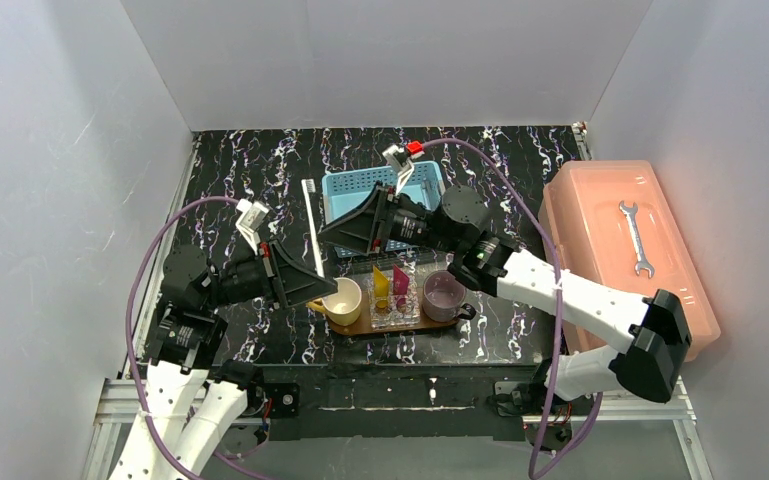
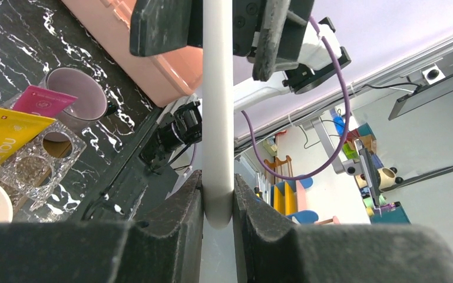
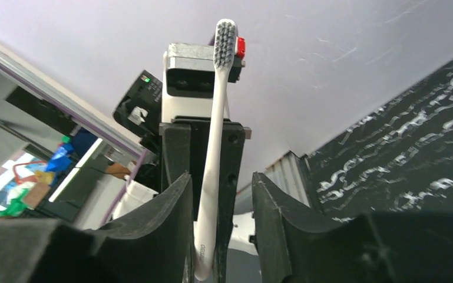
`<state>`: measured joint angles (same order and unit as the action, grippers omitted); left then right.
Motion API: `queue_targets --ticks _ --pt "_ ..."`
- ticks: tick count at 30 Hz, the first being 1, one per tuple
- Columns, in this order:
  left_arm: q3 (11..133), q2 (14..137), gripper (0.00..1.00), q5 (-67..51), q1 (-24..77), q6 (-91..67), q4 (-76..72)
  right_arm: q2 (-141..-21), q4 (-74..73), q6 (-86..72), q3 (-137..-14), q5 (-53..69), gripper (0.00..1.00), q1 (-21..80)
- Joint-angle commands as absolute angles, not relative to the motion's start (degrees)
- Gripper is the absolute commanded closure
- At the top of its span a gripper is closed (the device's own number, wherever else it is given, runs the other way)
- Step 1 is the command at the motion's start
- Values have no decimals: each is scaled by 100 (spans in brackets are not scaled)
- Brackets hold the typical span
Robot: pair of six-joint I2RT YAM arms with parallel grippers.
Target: Prepare toiletry sets of a toothbrush and toothpaste on the tray
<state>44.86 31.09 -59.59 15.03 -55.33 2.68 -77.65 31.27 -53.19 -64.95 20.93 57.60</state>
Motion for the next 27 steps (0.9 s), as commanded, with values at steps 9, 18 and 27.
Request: queue_targets --ticks 9,18,27 --pt "4445 3095 100 -6368 1500 -4536 1354 -7260 200 -3123 -7733 1977 37 5759" --pt "4526 3214 100 -6793 1503 -3702 2129 -7514 -2257 -1734 -9028 1784 33 5660" --pt "4530 3208 100 -6775 1793 -3388 2413 -7893 -2969 -1499 -9622 2340 31 5355"
